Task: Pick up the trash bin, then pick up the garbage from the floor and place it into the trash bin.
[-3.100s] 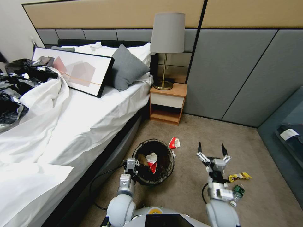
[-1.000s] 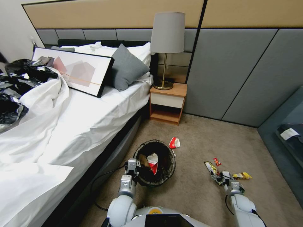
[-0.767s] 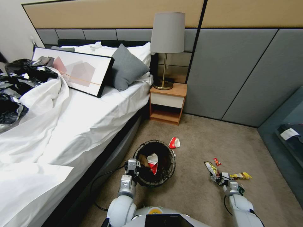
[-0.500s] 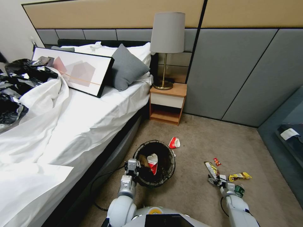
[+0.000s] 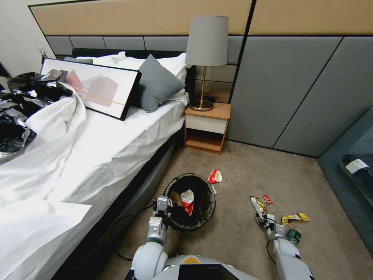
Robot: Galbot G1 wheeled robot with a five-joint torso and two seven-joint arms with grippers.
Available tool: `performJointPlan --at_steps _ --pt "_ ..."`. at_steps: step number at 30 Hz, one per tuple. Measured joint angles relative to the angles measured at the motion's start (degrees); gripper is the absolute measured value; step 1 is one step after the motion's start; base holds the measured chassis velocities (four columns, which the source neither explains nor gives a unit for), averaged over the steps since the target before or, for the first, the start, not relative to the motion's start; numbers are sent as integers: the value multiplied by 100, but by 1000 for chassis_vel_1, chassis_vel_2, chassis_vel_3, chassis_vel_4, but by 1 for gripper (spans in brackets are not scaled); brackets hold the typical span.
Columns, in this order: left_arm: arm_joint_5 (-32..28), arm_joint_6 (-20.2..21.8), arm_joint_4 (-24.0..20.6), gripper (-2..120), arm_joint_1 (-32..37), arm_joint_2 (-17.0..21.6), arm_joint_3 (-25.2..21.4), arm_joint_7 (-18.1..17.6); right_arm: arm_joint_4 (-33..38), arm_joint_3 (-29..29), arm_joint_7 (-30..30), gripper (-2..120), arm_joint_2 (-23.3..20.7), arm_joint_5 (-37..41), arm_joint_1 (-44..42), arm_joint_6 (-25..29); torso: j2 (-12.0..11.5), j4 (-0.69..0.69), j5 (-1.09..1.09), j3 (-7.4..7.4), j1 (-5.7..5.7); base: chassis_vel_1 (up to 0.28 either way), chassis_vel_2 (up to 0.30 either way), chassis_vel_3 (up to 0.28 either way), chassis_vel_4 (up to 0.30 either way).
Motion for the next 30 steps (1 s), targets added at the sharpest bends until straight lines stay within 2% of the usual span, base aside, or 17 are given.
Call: performJointPlan --at_steps 1,5,7,17,19,20,21,24,25,27,29,30 --pt "0 0 0 1 0 0 0 0 0 0 0 20 0 0 0 0 0 0 0 0 0 0 0 0 0" --pt "-2 0 3 1 -5 5 1 1 6 19 54 3 22 -23 -33 44 0 -3 -6 1 0 0 0 0 0" --pt "-4 0 3 1 -7 6 0 1 6 23 68 0 31 -29 -42 52 0 -4 -8 1 0 0 0 0 0" --pt "-7 0 3 1 -8 7 0 2 242 -21 255 0 70 35 -185 168 0 -8 -2 2 1 0 0 0 0" --pt "-8 0 12 1 -10 0 7 3 725 -84 362 0 114 204 -364 210 -1 -10 -4 2 0 0 0 0 0" --pt "-8 0 12 1 -10 0 7 3 725 -84 362 0 114 204 -364 210 -1 -10 -4 2 0 0 0 0 0" --pt "-6 0 25 1 -11 0 15 5 1084 -117 411 0 157 284 -480 264 -1 -9 -6 2 0 0 0 0 0" --pt "12 0 62 1 -9 -1 25 7 2080 -237 492 0 300 350 -776 626 -1 -4 -5 2 0 0 0 0 0" --pt "12 0 62 1 -9 -1 25 7 2080 -237 492 0 300 350 -776 626 -1 -4 -5 2 0 0 0 0 0" --pt "16 0 71 1 -7 1 26 10 2687 -341 486 0 383 426 -995 819 -1 -5 -6 2 1 0 0 0 0" --pt "16 0 75 1 -6 3 26 11 2844 -376 465 0 408 445 -1055 896 -1 -6 -6 2 0 0 0 0 0" --pt "17 0 88 1 -7 3 26 14 3272 -469 304 0 468 484 -1212 1180 -1 -5 -5 2 0 0 0 0 0"
